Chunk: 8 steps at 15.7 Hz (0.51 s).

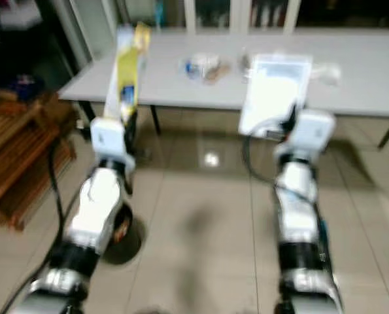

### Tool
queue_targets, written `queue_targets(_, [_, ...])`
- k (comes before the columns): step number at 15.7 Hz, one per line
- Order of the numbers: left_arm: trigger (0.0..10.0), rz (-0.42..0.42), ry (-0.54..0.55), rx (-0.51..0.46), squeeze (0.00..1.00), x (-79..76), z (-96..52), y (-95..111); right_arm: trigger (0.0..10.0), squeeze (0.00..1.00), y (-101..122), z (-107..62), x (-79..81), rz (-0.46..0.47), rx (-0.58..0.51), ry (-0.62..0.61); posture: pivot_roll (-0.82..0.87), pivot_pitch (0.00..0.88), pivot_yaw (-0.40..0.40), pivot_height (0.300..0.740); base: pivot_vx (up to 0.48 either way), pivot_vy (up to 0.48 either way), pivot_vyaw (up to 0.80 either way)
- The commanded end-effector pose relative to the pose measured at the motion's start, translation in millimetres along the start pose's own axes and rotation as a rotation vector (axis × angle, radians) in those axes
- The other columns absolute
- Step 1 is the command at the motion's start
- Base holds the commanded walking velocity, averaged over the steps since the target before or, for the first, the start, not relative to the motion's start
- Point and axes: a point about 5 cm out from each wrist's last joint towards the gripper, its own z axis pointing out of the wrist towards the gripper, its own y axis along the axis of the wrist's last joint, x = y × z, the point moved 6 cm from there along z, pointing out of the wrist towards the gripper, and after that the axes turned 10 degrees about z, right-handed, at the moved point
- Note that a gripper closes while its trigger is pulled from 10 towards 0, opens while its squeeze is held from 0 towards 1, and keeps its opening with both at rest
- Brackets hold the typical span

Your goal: Picking trash to rubbish bin

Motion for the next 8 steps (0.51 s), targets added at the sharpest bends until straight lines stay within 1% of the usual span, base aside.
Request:
queue_targets(1, [10.0,0.008,-0.002,0.007,0.0,-0.7,1.7,0.0,10.0,0.0,3.2,4.2,3.4,-0.001,-0.002,0.016,0.0,0.013,0.082,0.74,0.0,0.0,0.0])
queue_targets(4, [10.0,0.006,-0.004,0.006,0.0,-1.6,1.3,-0.1,10.0,0.0,-1.6,4.2,2.4,0.017,0.026,0.01,0.0,0.011,0.083,0.74,0.0,0.0,0.0])
queue_targets(6, [10.0,0.006,-0.003,0.005,0.0,-1.1,1.6,0.5,10.0,0.0,-2.6,4.4,3.3,0.009,0.031,0.015,0.0,0.009,0.085,0.74,0.0,0.0,0.0])
queue_targets(7, [10.0,0.003,-0.003,0.006,0.0,-1.2,1.6,0.4,10.0,0.0,-6.1,4.1,4.0,-0.02,0.051,0.018,0.0,0.006,0.084,0.74,0.0,0.0,0.5])
queue_targets(8, [10.0,0.003,-0.004,0.006,0.0,-1.1,1.6,0.4,10.0,0.0,-8.9,3.9,5.7,-0.028,0.066,0.029,0.0,0.003,0.085,0.74,0.0,0.0,0.8])
